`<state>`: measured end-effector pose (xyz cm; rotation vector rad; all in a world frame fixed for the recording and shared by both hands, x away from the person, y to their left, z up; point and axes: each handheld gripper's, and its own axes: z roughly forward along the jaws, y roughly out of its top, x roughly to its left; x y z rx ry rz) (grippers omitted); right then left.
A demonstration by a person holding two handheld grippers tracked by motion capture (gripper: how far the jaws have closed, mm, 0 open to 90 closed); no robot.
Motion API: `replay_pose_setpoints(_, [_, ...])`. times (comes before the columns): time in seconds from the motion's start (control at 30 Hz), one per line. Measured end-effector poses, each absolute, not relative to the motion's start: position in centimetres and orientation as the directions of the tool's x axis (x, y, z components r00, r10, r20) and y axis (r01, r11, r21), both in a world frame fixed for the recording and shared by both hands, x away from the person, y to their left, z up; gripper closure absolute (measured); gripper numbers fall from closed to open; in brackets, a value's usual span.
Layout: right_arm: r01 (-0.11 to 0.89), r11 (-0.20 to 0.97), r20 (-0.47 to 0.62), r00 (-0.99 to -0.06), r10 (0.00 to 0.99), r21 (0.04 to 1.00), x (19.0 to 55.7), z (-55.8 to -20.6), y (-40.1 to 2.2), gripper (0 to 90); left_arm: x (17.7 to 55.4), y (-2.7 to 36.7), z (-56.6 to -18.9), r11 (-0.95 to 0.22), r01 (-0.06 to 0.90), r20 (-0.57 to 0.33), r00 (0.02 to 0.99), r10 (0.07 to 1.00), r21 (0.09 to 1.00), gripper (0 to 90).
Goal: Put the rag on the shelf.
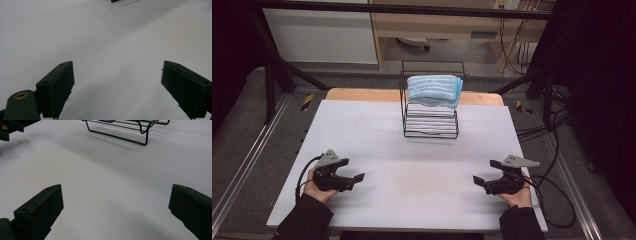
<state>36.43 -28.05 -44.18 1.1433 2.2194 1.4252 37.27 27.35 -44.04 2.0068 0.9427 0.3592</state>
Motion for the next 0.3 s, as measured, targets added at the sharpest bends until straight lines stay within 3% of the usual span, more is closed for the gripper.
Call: replay_pose_setpoints(0.3, [0.488,0.221,0.181,-0.649,0.739,0.844,36.46,-44.67,-28.00,0.4,37.32,27.31,-44.44,-0.344,0.495,-0.101,0.672,0.733,0.798,11.8])
